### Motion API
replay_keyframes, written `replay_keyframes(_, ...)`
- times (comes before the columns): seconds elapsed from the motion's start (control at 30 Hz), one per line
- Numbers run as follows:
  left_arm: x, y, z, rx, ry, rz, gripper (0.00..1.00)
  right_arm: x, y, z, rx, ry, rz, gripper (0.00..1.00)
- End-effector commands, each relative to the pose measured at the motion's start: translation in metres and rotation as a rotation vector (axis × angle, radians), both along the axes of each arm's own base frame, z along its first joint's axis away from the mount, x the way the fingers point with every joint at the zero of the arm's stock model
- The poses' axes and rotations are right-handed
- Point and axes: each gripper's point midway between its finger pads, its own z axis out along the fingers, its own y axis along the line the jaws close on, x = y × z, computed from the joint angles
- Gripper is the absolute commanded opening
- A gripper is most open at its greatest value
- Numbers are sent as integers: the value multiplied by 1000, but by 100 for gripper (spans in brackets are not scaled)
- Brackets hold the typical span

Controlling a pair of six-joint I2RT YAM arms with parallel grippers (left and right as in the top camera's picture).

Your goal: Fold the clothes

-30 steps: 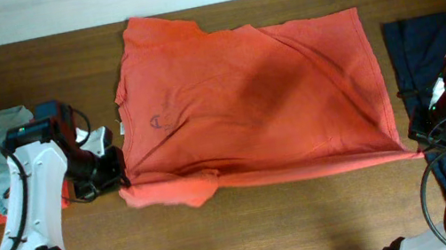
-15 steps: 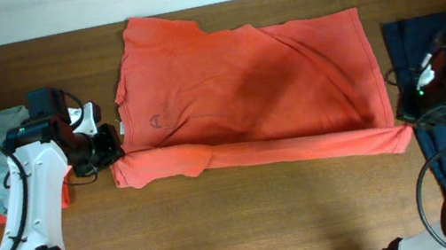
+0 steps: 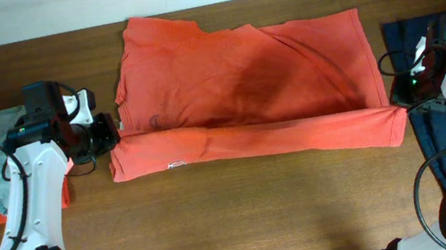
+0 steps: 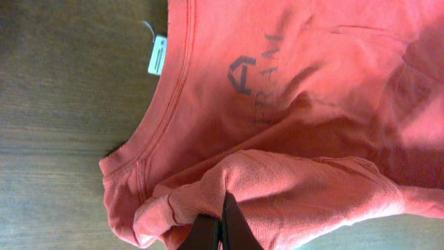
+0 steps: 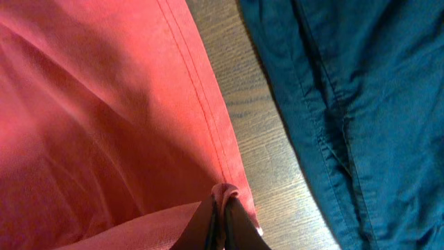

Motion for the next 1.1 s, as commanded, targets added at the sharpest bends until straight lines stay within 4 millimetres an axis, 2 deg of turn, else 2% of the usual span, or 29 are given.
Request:
replay_keyframes(0.0,0,1,-1,0,-11,8,1,0,-3,-6,-14,13,-12,7)
replay_keyframes(0.13,5,-4,-8,2,-7,-9,1,2,-4,-15,-10,26,-12,7)
replay_keyframes(0.3,14,-16,-27,11,9,-43,1,9,-7,-26,-13,29,-12,7)
replay_keyframes(0.47,23,-12,-38,45,2,-36,1,19,-11,-25,-27,-10,-13,8)
replay_keyframes(0.83,49,0,-37,109,-92,-11,1,33,-16,-21,-48,-67,-14,12)
replay_keyframes(0.97,52,0,-42,108,-89,-12,6,34,-17,-21,-50,-72,-14,12)
replay_keyframes(1.07,51,-1,-53,106,-63,-13,6,35,-17,-20,-51,-76,-14,12)
